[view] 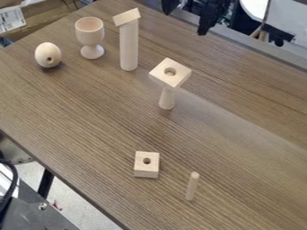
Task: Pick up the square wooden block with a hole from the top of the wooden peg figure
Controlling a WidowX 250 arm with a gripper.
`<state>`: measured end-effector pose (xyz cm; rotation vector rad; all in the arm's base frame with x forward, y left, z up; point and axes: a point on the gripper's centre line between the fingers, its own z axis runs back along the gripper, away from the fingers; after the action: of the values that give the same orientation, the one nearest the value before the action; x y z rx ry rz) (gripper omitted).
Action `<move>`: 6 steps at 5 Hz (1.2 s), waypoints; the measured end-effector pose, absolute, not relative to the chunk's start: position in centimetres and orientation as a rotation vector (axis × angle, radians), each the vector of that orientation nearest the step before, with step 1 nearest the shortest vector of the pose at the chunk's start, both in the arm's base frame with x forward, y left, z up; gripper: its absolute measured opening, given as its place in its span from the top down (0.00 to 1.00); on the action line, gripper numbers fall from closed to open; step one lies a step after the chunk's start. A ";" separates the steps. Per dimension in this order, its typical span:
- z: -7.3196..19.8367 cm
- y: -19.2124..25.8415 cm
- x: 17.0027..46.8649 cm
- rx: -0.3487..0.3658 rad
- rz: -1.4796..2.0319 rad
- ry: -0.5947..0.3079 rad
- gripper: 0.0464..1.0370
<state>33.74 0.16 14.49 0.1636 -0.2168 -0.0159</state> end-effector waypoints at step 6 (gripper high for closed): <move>10.2 -0.4 30.8 0.118 0.042 -0.068 0.04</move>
<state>30.76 -0.44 10.18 0.1180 -0.0677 0.0424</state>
